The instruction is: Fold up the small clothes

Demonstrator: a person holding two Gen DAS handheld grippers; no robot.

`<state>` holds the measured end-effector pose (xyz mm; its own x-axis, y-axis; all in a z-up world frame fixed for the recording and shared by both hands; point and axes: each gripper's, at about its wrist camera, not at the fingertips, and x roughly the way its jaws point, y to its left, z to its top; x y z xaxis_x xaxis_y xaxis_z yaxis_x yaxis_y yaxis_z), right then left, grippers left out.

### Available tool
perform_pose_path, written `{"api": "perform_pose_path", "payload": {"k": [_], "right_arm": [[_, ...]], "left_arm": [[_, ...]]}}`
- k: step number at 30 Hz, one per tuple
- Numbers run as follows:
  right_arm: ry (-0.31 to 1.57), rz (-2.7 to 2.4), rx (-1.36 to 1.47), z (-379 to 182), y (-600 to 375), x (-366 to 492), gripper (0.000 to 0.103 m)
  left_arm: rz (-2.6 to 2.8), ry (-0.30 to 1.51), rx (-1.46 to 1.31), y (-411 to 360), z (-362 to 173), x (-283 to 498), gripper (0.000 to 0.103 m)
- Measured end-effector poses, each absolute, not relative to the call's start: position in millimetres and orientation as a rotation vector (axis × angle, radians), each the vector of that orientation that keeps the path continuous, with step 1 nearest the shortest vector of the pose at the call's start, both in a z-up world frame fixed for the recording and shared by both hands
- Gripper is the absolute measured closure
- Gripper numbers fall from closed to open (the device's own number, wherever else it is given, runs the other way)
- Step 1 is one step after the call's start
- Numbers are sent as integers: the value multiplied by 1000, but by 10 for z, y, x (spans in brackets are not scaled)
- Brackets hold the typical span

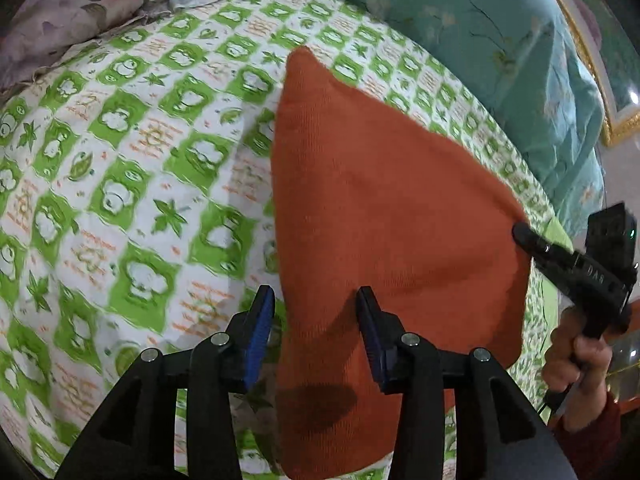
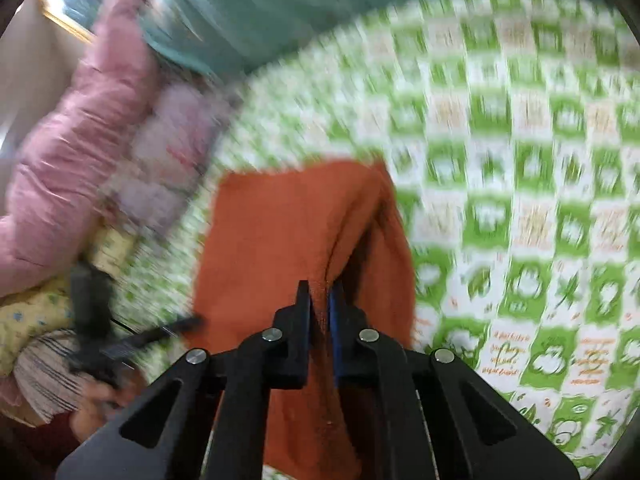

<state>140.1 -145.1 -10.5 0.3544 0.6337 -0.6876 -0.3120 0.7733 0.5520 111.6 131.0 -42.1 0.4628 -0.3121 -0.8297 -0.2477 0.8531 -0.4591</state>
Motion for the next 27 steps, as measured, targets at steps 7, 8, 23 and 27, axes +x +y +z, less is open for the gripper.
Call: {"api": "perform_pose_path", "payload": {"k": [7,8,23,27], "right_arm": [[1213,500,296,-849,-1415,1574,94],[1214,490,305,-893,-1423,1588,94],[1187,462,346,-629,-1631,1336,81],[1188,507,394,-512,-1787,1018,68]], "left_arm": [[-9,1139,-556,1246,-593,1121,55],[-1,1142,-554,1245,-620,1113,53],[-11,1147,-542,1256,-534,1021,49],[-58,1139,-475,1227,-359,753,49]]}}
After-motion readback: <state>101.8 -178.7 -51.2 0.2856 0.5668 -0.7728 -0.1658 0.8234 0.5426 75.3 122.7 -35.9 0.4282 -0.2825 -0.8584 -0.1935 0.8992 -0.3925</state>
